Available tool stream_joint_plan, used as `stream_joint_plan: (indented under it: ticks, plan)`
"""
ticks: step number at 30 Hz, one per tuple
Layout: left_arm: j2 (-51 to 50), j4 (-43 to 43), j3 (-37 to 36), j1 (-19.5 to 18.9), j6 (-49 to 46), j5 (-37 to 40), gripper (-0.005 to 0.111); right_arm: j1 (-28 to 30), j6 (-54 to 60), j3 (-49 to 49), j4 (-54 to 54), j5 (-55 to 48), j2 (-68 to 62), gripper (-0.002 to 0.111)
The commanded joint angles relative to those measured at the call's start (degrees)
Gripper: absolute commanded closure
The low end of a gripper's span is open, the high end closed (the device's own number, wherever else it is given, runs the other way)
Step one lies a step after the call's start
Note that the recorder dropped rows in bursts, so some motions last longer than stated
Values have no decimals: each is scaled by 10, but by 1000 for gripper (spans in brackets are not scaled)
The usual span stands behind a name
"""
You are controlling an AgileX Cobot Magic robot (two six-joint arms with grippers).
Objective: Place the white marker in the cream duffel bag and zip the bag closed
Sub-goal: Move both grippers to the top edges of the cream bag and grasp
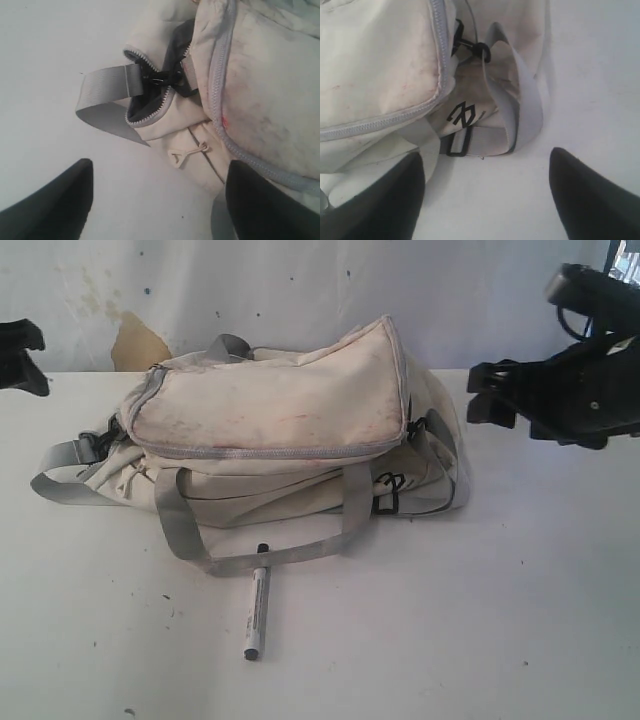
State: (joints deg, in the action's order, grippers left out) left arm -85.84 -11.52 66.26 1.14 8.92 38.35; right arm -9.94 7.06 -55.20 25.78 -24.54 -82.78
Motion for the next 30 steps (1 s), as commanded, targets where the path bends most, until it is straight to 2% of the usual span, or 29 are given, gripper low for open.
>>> stream_joint_plan:
  ticks: [1,5,11,15,22,26,30]
  plan:
    - [-77,-22,79,1,-29,41,25,-28,8,-35,6,-11,-45,43]
    - [-150,-57,157,-14,-30,58,25,-42,8,-51,17,-12,-76,43]
    - [-257,-210,247,-37,-94,62,25,-43,7,-55,77,2,-110,43]
    - [-315,-267,290,-38,-135,51,25,-43,7,-55,131,21,-136,43]
    - [-378,-298,322,-38,-156,19,25,-43,70,-57,229,24,-179,43]
    - [-397,-368,323,-38,-225,13,25,-43,116,-79,294,13,-201,43]
    - [-411,-399,323,-38,-260,11,25,-43,152,-116,318,-4,-226,43]
